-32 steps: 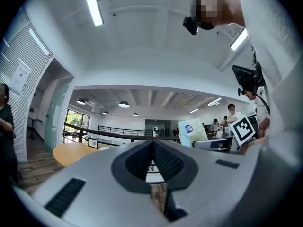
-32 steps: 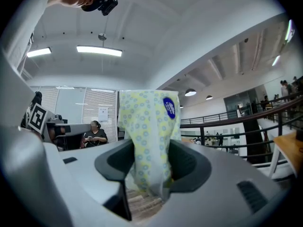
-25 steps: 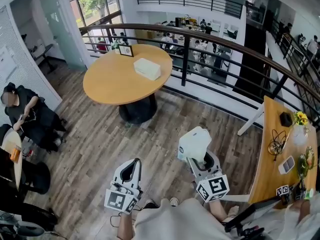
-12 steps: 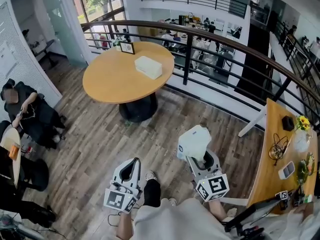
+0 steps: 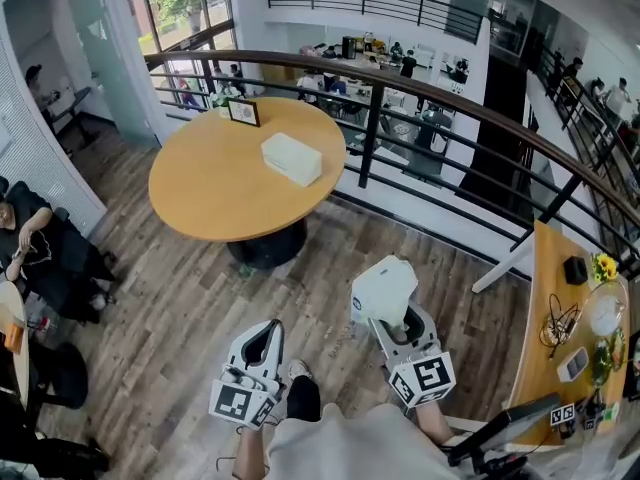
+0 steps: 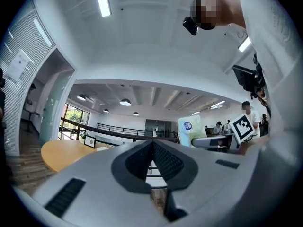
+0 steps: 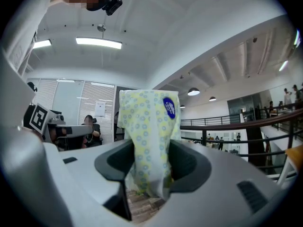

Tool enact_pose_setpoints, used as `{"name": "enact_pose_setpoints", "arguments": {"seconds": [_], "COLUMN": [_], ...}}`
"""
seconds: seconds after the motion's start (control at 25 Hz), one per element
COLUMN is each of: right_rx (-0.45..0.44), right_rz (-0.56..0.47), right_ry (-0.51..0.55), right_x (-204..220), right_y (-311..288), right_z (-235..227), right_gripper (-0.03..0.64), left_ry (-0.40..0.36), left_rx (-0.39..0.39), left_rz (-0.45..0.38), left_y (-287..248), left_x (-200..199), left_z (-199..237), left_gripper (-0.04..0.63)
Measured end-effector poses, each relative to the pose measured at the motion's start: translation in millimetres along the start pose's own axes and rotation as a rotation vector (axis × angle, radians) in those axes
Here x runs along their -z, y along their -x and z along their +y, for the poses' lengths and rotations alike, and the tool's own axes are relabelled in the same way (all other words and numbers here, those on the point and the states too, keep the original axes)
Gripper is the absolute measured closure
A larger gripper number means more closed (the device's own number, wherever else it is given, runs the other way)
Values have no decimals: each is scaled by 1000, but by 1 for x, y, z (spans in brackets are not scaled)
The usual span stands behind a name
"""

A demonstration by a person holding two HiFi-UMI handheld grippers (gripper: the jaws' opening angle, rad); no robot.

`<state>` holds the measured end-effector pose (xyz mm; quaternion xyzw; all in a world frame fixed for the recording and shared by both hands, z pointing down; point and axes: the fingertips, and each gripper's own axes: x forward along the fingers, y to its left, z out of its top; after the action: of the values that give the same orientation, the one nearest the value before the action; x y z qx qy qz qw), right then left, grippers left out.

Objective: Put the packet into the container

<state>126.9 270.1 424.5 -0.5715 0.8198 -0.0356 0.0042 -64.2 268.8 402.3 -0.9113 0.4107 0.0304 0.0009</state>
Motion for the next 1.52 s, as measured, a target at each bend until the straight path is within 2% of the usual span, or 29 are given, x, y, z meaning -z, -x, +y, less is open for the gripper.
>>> {"name": "enact_pose_setpoints", "arguments": {"seconds": [0.2,0.52,0.68,1.08,1.28,1.52], "right_rx": [18,41,60,81,58,7], "right_rz": [-9,-13,-6,25,29,25], "right_ry": [-6,17,16,-8,-38,-49], "right_x": [-15,-31,-36,-20,-14,-20], "right_y": [-59,-140,-163,-202,-250,-329], "right_z": [-4,-4,-7,-30,-48,-71], "right_gripper": [396,397,397,397,396,396], "left_ry": [-1,3,13,41,28,1], "left_rx": [18,4,15,33,25,-26], "left_rz": [1,-14,-16,6,26,41], "left_y": [-32,-63,-77,-114,-150,-203], "left_x": [-10,-21,-24,-6,-3,-9], "left_z": [50,134,156,181,209,262], "left_gripper": [590,591,591,591,591,591]}}
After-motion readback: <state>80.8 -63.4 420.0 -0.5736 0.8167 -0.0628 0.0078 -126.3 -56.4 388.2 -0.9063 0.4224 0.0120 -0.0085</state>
